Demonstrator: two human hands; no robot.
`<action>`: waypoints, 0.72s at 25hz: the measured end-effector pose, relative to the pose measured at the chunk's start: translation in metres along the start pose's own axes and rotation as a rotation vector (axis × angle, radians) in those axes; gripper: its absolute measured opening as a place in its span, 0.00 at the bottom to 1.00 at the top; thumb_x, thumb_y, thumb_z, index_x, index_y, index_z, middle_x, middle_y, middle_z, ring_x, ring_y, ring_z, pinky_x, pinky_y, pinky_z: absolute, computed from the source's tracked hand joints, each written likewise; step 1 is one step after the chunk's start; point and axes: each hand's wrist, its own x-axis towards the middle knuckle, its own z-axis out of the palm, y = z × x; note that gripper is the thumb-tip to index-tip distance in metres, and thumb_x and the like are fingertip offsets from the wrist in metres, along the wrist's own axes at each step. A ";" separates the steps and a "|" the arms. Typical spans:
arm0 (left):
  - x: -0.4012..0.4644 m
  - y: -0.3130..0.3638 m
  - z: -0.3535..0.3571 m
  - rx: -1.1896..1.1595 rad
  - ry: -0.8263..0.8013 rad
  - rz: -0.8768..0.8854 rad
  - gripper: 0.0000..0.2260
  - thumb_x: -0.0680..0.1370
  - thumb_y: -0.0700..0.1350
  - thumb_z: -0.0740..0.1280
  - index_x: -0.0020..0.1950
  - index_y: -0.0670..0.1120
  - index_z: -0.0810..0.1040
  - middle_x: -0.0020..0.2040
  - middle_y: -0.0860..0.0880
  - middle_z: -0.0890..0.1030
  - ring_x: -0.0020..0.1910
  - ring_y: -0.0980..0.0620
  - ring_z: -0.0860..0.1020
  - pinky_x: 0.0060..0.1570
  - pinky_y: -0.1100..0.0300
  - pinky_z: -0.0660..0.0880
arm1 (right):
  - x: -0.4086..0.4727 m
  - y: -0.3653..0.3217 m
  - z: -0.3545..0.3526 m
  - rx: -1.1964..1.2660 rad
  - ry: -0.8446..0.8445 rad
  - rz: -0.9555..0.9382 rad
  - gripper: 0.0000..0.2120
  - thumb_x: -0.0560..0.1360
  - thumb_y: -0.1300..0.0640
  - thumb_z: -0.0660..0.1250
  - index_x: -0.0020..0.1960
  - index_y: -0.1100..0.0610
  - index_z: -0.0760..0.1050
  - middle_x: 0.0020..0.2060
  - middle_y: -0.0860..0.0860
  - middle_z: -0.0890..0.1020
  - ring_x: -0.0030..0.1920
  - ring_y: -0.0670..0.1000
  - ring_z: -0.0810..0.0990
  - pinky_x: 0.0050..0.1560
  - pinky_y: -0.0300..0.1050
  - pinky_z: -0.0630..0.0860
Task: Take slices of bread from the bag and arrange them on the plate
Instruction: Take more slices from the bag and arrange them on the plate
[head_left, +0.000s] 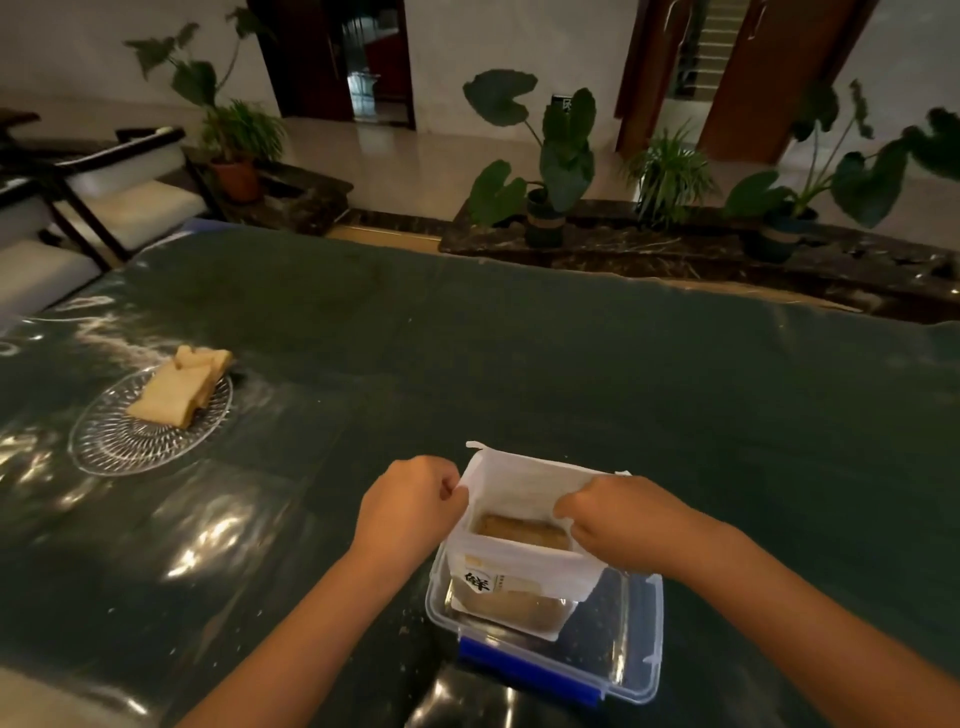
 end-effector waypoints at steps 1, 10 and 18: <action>0.000 0.001 0.000 0.011 0.011 0.017 0.12 0.73 0.46 0.65 0.29 0.49 0.73 0.25 0.51 0.74 0.24 0.55 0.72 0.24 0.65 0.64 | 0.012 -0.004 0.001 -0.011 -0.041 0.019 0.15 0.76 0.53 0.56 0.57 0.56 0.76 0.51 0.55 0.81 0.45 0.53 0.79 0.42 0.43 0.75; -0.005 -0.007 0.001 -0.033 0.010 0.078 0.12 0.75 0.46 0.65 0.31 0.51 0.73 0.26 0.52 0.73 0.26 0.56 0.73 0.27 0.65 0.68 | 0.101 -0.019 0.023 0.386 -0.490 0.492 0.21 0.72 0.49 0.66 0.63 0.52 0.68 0.52 0.53 0.71 0.51 0.53 0.70 0.54 0.49 0.68; -0.014 -0.012 0.004 -0.112 -0.089 0.055 0.11 0.74 0.46 0.67 0.31 0.55 0.74 0.31 0.51 0.81 0.30 0.57 0.78 0.30 0.67 0.70 | 0.110 -0.034 0.091 0.343 -0.309 0.432 0.26 0.74 0.44 0.61 0.68 0.52 0.64 0.68 0.56 0.69 0.66 0.59 0.67 0.67 0.59 0.61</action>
